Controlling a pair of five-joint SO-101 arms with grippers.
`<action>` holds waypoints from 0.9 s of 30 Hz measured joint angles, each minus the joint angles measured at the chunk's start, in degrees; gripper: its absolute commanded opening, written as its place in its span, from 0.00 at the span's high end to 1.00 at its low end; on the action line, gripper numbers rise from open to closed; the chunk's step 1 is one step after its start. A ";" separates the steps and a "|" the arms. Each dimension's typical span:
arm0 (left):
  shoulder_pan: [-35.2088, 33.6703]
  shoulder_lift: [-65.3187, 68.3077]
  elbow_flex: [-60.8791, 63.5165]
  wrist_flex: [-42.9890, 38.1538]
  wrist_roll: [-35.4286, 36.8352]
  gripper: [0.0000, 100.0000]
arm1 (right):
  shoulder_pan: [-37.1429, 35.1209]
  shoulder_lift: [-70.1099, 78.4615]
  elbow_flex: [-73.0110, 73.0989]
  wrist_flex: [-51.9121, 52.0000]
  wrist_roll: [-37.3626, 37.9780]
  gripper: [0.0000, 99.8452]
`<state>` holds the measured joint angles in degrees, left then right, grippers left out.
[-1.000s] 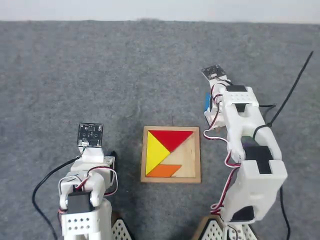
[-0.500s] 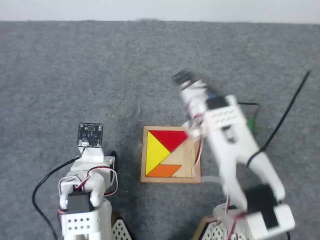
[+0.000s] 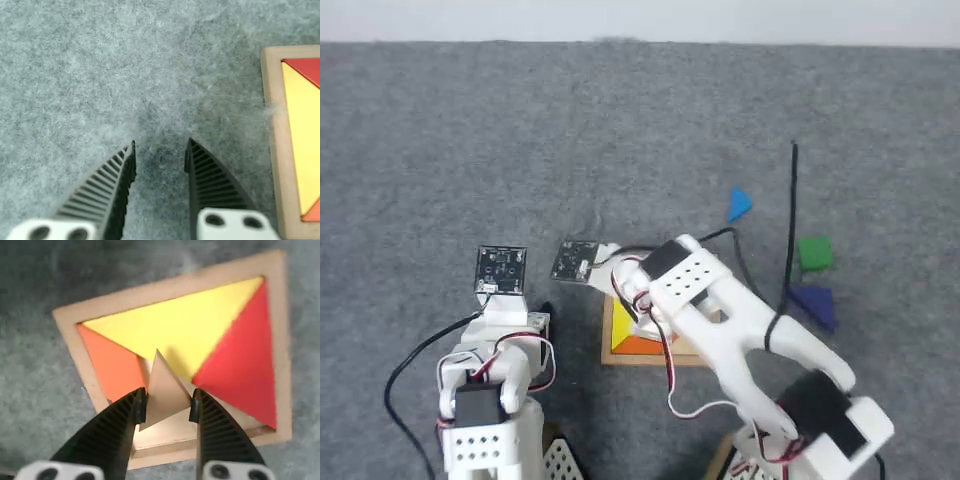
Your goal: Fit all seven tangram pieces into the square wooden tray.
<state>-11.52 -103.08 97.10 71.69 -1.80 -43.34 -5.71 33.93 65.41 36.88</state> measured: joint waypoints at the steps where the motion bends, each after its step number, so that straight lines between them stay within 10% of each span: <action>1: 0.00 0.00 0.00 0.00 0.00 0.85 | 0.09 0.44 0.00 0.00 1.23 0.88; 27: 0.00 0.00 0.00 0.00 0.00 0.85 | -0.26 3.52 0.00 0.00 10.46 0.75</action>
<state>-11.52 -103.08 97.10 71.69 -1.80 -43.60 -2.20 33.93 65.41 47.34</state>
